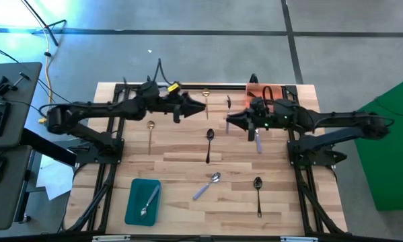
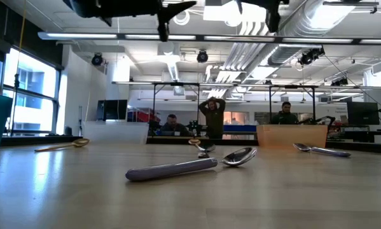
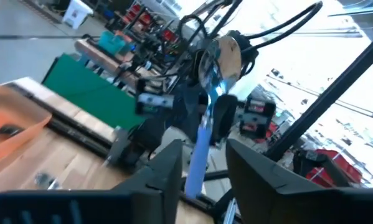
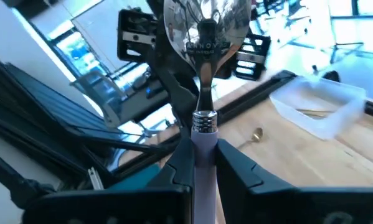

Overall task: Sort silverware by color (type)
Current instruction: Put the bottom right purple spoon into the blue bin

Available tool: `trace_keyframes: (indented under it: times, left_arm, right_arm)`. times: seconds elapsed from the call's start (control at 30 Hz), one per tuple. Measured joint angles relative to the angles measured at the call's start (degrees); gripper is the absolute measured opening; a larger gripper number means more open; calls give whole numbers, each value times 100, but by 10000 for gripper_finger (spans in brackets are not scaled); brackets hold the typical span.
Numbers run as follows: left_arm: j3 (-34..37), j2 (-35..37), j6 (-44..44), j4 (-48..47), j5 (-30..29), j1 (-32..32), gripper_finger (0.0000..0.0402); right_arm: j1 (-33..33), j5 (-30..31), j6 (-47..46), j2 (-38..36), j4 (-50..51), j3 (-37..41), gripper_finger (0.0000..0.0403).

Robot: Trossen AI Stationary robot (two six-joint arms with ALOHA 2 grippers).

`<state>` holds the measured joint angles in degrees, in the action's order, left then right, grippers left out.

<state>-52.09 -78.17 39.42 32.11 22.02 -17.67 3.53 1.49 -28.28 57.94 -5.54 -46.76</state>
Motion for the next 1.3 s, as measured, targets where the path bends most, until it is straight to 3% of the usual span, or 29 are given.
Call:
trace_keyframes:
  times: [0.33, 0.47, 1.0, 1.3]
  left_arm:
    - [-1204, -997, 5, 36, 596, 22, 177]
    - [-1389, -1230, 82, -45, 962, 44, 177]
    - [-1677, -1626, -352, -76, 974, 153, 144]
    - [-1674, -1703, -360, 167, 1082, 187, 155]
  right_arm:
    - [251, -213, 225, 410, -535, 0, 25]
    - [251, -218, 272, 403, -602, -2, 25]
    - [249, -222, 135, 401, -664, -2, 25]
    - [248, -267, 131, 401, -648, -2, 25]
